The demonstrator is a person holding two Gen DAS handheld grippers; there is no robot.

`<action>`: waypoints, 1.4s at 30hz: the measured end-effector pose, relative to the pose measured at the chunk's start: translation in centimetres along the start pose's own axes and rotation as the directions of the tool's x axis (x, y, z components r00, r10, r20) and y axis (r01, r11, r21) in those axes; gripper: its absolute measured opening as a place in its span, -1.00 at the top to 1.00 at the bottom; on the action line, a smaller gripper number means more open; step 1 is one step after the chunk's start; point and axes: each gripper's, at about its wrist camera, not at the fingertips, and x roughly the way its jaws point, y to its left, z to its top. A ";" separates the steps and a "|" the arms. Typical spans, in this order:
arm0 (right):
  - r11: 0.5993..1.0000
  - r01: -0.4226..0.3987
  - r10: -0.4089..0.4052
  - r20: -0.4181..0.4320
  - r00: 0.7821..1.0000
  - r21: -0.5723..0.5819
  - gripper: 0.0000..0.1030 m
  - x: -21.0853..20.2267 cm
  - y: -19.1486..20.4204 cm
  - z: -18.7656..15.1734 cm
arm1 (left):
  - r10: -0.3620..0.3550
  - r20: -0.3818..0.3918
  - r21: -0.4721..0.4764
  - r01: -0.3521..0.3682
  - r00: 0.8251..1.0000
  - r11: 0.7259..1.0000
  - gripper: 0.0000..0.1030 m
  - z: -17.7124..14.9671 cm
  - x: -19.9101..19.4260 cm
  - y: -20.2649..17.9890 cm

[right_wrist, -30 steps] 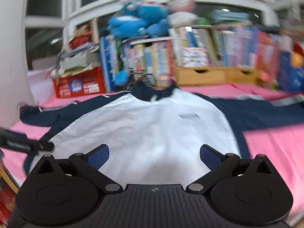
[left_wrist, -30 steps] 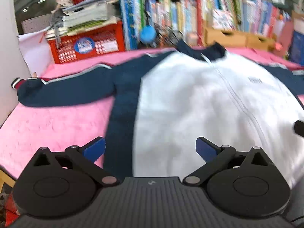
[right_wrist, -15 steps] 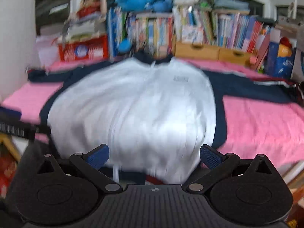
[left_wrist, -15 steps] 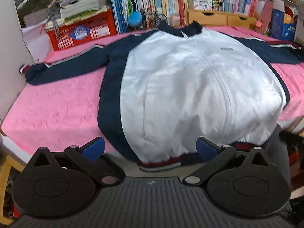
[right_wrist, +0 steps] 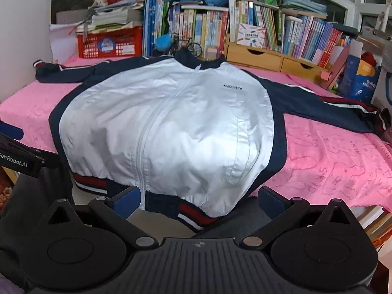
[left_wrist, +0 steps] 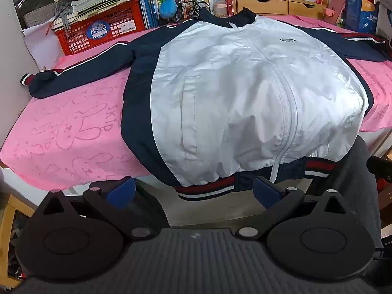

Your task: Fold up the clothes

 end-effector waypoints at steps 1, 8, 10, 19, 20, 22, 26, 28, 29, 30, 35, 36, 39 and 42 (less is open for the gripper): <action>1.000 0.000 0.000 -0.003 1.000 0.000 -1.00 0.1 0.1 0.0 | 0.000 -0.002 0.000 0.000 1.000 1.000 -1.00 0.0 0.0 0.0; 1.000 0.007 -0.007 -0.016 1.000 0.001 -1.00 0.2 0.1 -0.2 | -0.002 -0.011 -0.002 0.002 1.000 1.000 -1.00 -0.2 0.1 -0.1; 1.000 0.009 -0.009 -0.017 1.000 0.003 -1.00 0.2 0.0 -0.2 | -0.002 -0.011 -0.003 0.002 1.000 1.000 -1.00 -0.3 0.1 -0.1; 1.000 0.012 -0.012 -0.013 1.000 0.005 -1.00 0.4 -0.1 -0.2 | -0.007 -0.019 -0.003 0.007 1.000 1.000 -1.00 -0.3 0.3 -0.4; 1.000 0.020 -0.020 0.011 1.000 0.007 -1.00 0.5 -0.4 0.0 | -0.012 -0.016 -0.003 0.012 1.000 1.000 -1.00 -0.2 0.4 -0.3; 0.999 0.035 -0.036 0.060 0.998 0.013 -1.00 0.7 -1.0 0.4 | -0.023 0.013 -0.006 0.023 1.000 1.000 -1.00 0.8 0.6 -0.1; 0.980 0.124 -0.158 0.231 0.960 0.153 -1.00 1.6 -5.8 2.1 | -0.004 0.076 -0.042 0.007 0.997 0.999 -1.00 3.8 2.0 1.1; 0.943 0.172 -0.252 0.273 0.929 0.285 -1.00 2.9 -10.4 2.9 | 0.005 0.086 -0.066 0.001 0.996 0.998 -1.00 5.6 3.2 1.9; 0.919 0.189 -0.293 0.280 0.914 0.345 -1.00 3.6 -12.7 3.2 | 0.011 0.087 -0.076 -0.004 0.996 0.997 -1.00 6.4 3.8 2.2; 0.892 0.204 -0.334 0.284 0.899 0.404 -1.00 4.3 -14.9 3.5 | 0.021 0.085 -0.084 -0.014 0.996 0.996 -1.00 7.2 4.4 2.4; 0.735 0.264 -0.515 0.260 0.817 0.625 -1.00 7.9 -26.1 4.8 | 0.064 0.065 -0.101 -0.057 0.996 0.993 -1.00 10.1 7.6 2.8; 0.705 0.286 -0.550 0.247 0.798 0.648 -1.00 8.7 -28.0 5.0 | 0.068 0.060 -0.102 -0.062 0.996 0.993 -1.00 10.5 8.3 2.8; 0.630 0.356 -0.634 0.192 0.749 0.690 -1.00 11.1 -32.9 5.8 | 0.071 0.047 -0.112 -0.065 0.996 0.992 -1.00 11.4 10.2 2.6; 0.590 0.439 -0.683 0.129 0.718 0.678 -0.96 13.9 -37.1 6.4 | 0.063 0.056 -0.136 -0.055 0.996 0.989 -1.00 12.1 11.4 2.9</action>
